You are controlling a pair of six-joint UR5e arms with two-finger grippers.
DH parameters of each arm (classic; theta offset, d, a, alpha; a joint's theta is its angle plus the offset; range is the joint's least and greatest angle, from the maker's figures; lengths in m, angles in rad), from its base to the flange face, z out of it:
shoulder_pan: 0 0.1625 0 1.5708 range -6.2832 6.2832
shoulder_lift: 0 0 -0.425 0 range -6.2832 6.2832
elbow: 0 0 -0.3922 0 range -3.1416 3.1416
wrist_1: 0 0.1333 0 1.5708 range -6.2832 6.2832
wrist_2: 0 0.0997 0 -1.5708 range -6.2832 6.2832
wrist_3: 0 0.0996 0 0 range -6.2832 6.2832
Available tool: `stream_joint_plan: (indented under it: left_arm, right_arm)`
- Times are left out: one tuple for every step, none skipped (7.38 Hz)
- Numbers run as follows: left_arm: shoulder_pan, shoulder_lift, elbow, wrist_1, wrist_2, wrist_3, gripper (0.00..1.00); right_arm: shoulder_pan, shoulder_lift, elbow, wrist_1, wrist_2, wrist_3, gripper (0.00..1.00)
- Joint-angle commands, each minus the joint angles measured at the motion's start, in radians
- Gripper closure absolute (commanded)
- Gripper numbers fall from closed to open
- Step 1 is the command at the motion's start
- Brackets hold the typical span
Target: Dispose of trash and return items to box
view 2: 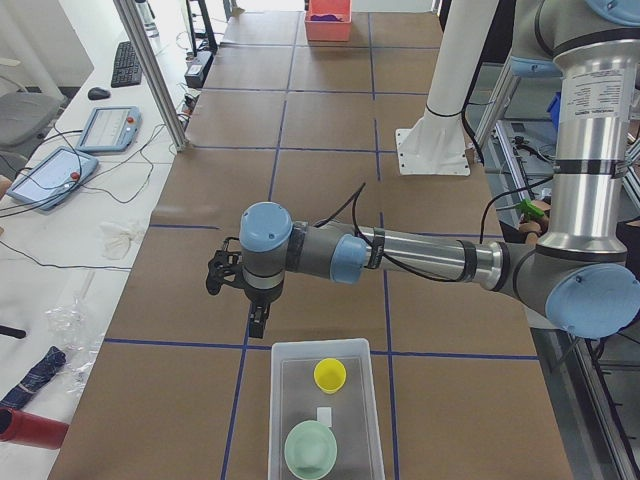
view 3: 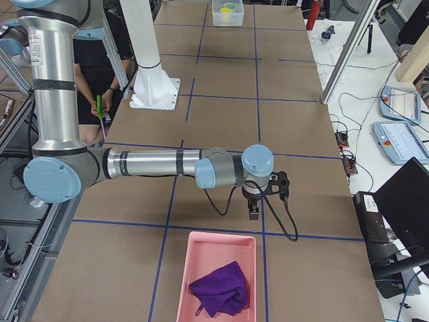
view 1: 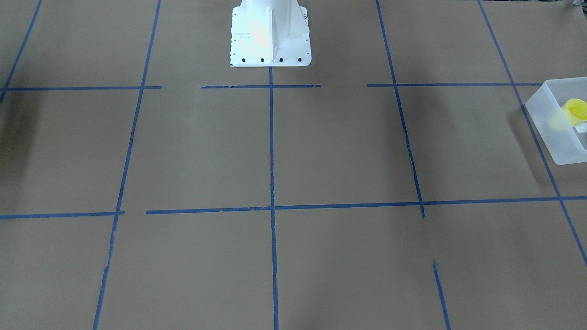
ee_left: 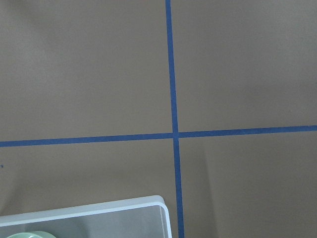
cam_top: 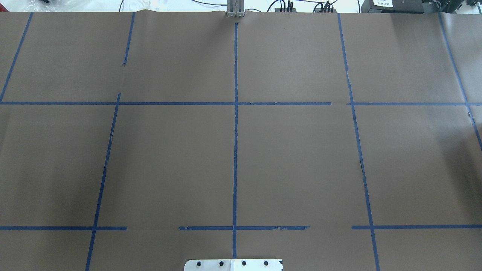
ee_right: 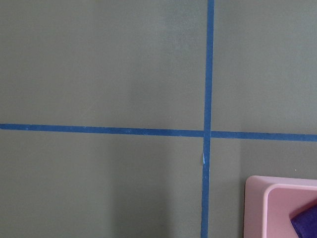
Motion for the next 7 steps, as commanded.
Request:
stream_joint_plan:
  left_arm:
    - [0.003,0.001,0.003,0.001,0.011,0.001,0.0]
    - [0.001,0.007,0.006,0.003,0.01,0.001,0.0]
    - [0.001,0.01,0.012,0.001,0.006,0.0,0.0]
    - [0.001,0.012,0.018,0.003,0.008,0.001,0.0]
    - [0.001,0.036,0.012,0.003,0.008,0.003,0.0]
    - [0.0,0.038,0.014,0.004,0.008,0.004,0.0]
    - [0.0,0.038,0.012,0.035,0.008,0.009,0.0]
  right_arm:
    - [0.0,-0.001,0.001,0.0,-0.001,0.0,0.0]
    - [0.0,-0.001,0.002,0.0,0.0,0.0,0.0]
    - [0.0,-0.001,0.001,0.0,0.0,0.0,0.0]
    - [0.0,-0.001,-0.001,0.0,0.002,0.0,0.0]
    - [0.0,-0.001,-0.002,0.0,0.002,0.0,0.0]
    - [0.0,-0.001,-0.002,0.0,0.0,0.0,0.0]
    - [0.0,-0.001,-0.002,0.0,0.0,0.0,0.0]
